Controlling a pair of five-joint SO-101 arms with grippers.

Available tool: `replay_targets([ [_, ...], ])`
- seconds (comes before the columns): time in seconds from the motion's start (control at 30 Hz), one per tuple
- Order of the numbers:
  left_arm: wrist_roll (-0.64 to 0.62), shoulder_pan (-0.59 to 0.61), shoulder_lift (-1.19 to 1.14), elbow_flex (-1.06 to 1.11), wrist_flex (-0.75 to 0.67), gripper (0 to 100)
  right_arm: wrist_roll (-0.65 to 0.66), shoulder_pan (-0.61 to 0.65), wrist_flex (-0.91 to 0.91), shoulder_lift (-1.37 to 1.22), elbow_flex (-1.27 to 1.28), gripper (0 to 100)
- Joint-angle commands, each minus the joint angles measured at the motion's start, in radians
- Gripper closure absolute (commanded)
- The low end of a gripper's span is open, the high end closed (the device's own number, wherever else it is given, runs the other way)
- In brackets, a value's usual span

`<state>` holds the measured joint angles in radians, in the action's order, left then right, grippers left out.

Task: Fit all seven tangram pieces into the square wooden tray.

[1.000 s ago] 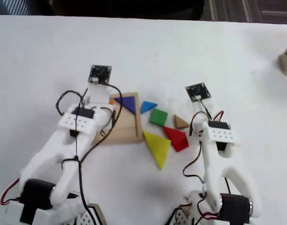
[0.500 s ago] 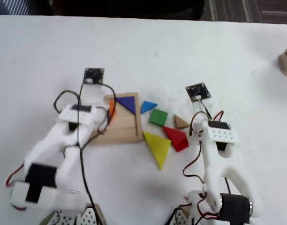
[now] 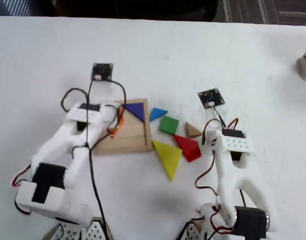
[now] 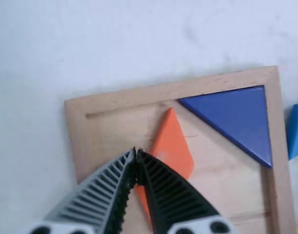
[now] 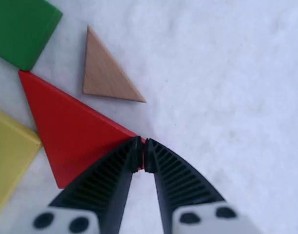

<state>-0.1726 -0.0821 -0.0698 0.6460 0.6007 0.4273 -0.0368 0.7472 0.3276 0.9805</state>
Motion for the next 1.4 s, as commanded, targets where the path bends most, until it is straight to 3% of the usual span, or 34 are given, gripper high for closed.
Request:
replay_targets([
  [0.0, -0.012, -0.045, 0.005, -0.038, 0.006, 98, 0.014, -0.013, -0.008, 0.035, -0.005, 98.1],
  [0.3, -0.012, -0.136, 0.005, -0.035, 0.06, 98, 0.014, -0.013, -0.008, 0.035, -0.005, 98.1],
  [0.7, -0.012, -0.136, 0.013, -0.035, 0.095, 98, 0.014, -0.013, -0.008, 0.035, -0.005, 98.1],
  [0.97, -0.011, -0.067, 0.007, -0.035, 0.104, 98, 0.014, -0.013, -0.008, 0.035, -0.005, 98.1],
  [1.13, -0.011, -0.125, 0.005, -0.032, 0.172, 98, 0.078, -0.013, -0.007, 0.038, 0.009, 98.1],
  [1.37, -0.011, -0.196, 0.012, -0.011, 0.149, 98, 0.089, -0.013, -0.008, 0.041, 0.012, 98.1],
])
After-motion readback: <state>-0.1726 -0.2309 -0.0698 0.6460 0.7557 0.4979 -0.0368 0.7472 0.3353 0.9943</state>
